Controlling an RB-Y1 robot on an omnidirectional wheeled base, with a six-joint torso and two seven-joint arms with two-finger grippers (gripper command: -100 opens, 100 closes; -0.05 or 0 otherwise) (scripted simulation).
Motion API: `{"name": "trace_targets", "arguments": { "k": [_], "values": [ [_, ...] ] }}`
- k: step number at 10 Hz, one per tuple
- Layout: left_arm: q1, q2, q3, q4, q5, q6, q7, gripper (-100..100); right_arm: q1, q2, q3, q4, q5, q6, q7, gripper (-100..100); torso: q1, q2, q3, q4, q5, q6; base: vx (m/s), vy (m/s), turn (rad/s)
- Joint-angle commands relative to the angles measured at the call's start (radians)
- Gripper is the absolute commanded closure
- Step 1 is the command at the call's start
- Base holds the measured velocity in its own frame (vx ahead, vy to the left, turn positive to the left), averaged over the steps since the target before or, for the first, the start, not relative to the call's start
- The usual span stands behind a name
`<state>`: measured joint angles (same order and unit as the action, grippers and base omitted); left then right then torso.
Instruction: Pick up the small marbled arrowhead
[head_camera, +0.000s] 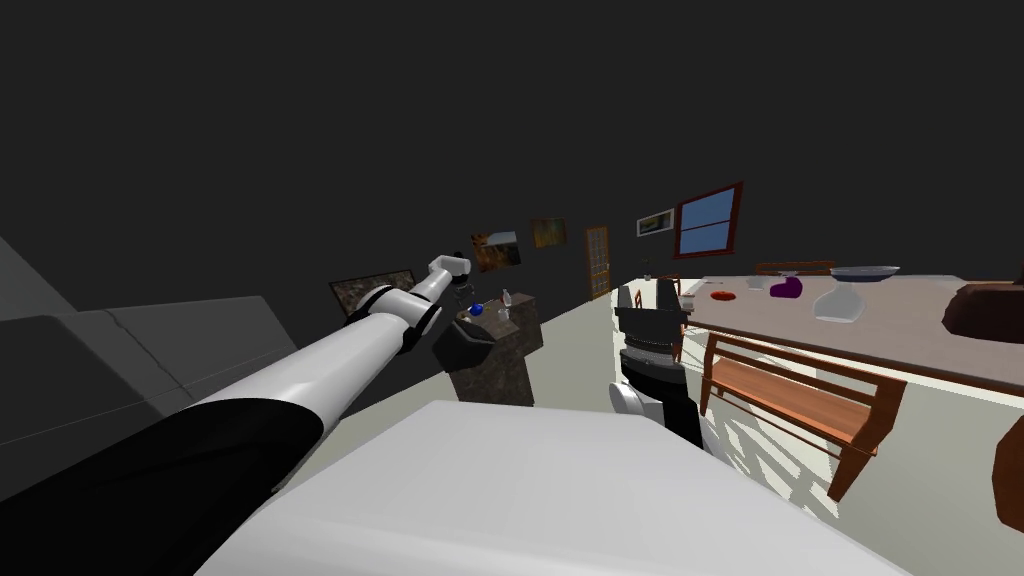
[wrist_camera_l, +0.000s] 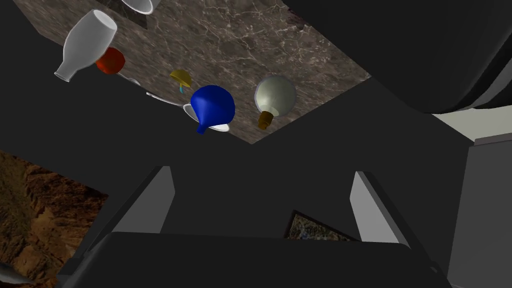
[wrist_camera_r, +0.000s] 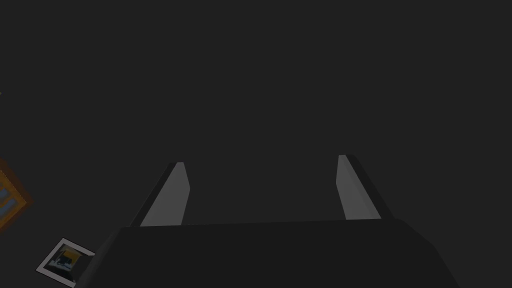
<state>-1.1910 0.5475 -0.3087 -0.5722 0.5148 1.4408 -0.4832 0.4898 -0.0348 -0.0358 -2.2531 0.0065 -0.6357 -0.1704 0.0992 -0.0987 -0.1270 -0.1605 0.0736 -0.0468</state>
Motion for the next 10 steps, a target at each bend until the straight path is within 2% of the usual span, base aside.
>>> {"name": "trace_targets", "arguments": {
  "k": [1,3,6,7,9,10],
  "values": [
    [0.031,-0.021,-0.002,-0.001,-0.002,-0.006,-0.009,-100,0.000,0.000,0.000,0.000,0.000,0.000,0.000,0,0.000,0.000,0.000,0.000,0.000,0.000,0.083,0.065,-0.044],
    [0.041,-0.028,-0.003,0.002,-0.003,-0.008,-0.013,-100,0.000,0.000,0.000,0.000,0.000,0.000,0.000,0,0.004,-0.004,-0.002,-0.001,0.001,0.000,0.125,0.080,-0.046],
    [0.105,-0.065,-0.006,0.029,0.000,-0.024,-0.034,-100,0.000,0.000,0.000,0.000,0.000,0.000,0.000,0,0.006,-0.004,-0.002,-0.001,0.001,0.000,0.121,0.113,-0.063],
    [0.105,-0.065,-0.006,0.000,0.000,-0.024,-0.034,-100,0.000,0.000,0.000,0.000,0.000,0.000,0.000,0,0.007,-0.004,-0.003,-0.001,0.002,0.000,0.086,0.107,-0.034],
    [0.105,-0.065,-0.006,0.029,0.000,-0.024,-0.034,-100,0.000,0.000,0.000,0.000,0.000,0.000,0.000,0,0.002,0.000,0.000,0.000,0.000,0.000,0.018,0.033,0.003],
    [0.136,-0.079,-0.005,0.048,0.008,-0.029,-0.041,-100,0.000,0.000,0.000,0.000,0.000,0.000,0.000,0,-0.001,0.002,0.001,0.001,0.000,0.000,0.060,0.036,-0.066]
  ]
}}
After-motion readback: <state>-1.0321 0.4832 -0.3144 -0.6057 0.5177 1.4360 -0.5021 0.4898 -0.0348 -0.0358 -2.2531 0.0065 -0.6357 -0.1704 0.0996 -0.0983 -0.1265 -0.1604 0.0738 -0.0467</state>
